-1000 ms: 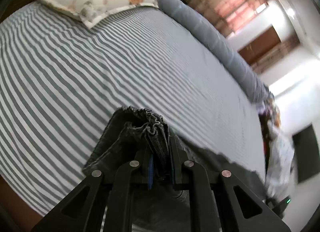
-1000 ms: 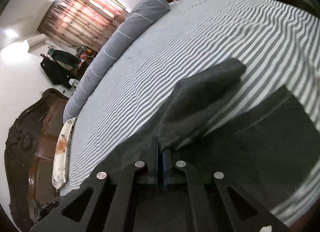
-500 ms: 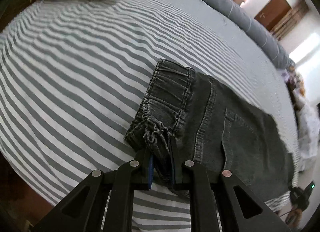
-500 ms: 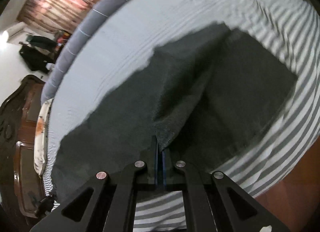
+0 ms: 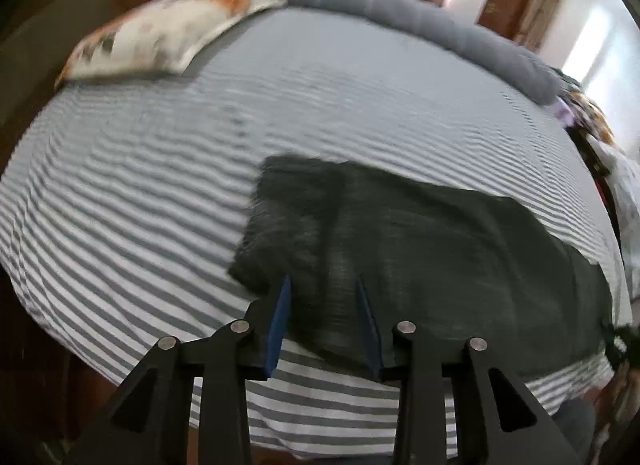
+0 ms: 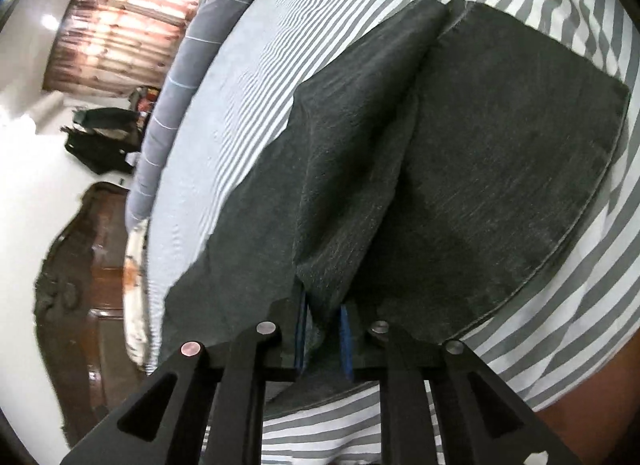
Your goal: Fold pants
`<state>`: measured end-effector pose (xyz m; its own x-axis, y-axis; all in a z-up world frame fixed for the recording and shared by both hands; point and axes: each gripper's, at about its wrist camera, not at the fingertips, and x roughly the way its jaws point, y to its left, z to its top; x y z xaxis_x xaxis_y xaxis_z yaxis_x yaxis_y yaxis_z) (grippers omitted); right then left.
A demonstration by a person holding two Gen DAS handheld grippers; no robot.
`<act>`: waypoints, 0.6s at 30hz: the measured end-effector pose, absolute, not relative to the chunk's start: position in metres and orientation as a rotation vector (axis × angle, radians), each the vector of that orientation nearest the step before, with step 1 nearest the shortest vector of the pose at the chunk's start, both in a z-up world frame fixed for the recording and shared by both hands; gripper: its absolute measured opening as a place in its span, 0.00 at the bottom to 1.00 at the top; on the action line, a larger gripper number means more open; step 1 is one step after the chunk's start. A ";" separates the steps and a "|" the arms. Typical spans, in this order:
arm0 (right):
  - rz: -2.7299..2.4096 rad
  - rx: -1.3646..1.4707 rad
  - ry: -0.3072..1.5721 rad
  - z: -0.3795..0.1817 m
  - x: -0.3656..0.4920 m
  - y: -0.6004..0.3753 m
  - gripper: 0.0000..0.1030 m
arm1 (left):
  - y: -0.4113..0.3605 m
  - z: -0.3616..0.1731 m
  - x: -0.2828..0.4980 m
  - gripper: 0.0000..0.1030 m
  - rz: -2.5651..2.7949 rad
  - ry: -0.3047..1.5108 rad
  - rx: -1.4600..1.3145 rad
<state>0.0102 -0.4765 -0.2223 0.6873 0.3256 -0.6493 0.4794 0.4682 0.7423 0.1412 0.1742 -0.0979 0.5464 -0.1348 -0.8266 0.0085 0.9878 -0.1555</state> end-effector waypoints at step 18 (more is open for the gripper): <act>-0.033 1.158 0.901 -0.193 0.042 -0.487 0.08 | -0.175 -0.103 0.056 0.55 -0.775 0.805 0.357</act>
